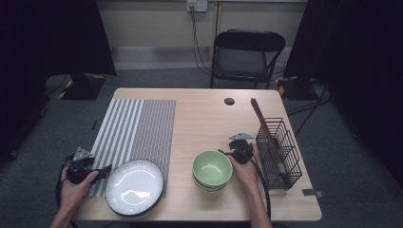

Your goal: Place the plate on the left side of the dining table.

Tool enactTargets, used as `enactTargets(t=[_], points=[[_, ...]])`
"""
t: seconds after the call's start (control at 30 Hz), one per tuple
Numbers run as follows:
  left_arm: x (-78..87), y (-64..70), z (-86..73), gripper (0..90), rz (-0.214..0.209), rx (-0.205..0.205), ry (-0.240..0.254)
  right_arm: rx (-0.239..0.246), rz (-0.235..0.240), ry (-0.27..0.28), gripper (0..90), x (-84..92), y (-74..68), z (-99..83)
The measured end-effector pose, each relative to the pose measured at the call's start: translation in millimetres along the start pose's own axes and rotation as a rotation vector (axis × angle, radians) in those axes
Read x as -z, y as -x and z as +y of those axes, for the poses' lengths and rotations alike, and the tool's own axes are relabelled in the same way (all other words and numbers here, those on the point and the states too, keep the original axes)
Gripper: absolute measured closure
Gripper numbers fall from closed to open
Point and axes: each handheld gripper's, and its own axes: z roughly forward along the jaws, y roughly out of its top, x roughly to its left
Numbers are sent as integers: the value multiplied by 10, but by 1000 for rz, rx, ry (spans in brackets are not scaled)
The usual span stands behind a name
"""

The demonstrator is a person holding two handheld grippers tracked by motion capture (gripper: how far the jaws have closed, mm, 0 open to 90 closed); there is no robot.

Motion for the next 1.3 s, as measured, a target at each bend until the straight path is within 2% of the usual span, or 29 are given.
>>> enactTargets(t=[0.07, 0.1, 0.27, 0.33, 0.4, 0.5, 0.67, 0.73, 0.83, 0.93, 1.07, 1.17, 1.3], points=[[8, -6, 1, 192, 5, 19, 4, -6, 0, -6, 134, 3, -2, 8], [18, -17, 2, 225, 10, 19, 2, -5, -2, -17, 137, 4, -5, 20], [65, -49, -19, 263, -29, 52, 24, -3, 7, -36, 169, 9, -9, 53], [96, -32, -19, 261, -53, 54, 52, -20, 21, -32, 186, 12, -9, 60], [138, -15, -12, 261, -48, 49, 76, -7, 27, -35, 213, 20, -19, 71], [195, -4, 10, 256, -93, 57, 110, -9, 22, -50, 256, 36, -28, 103], [275, 50, 43, 261, -101, 24, 133, -25, 28, -23, 291, 108, -28, 150], [301, 62, 46, 260, -125, 28, 148, -33, 27, -5, 293, 146, -15, 162], [326, 73, 60, 261, -140, 30, 162, -48, 38, 18, 303, 210, 10, 178], [348, 78, 86, 245, -147, 25, 170, -34, 45, 18, 319, 257, 3, 206], [375, 107, 123, 242, -150, -1, 170, -41, 55, 44, 326, 334, -19, 276], [416, 127, 148, 243, -153, 2, 179, -42, 62, 83, 341, 404, -35, 344], [456, 147, 180, 258, -170, 0, 192, -34, 80, 105, 340, 482, -62, 427]])
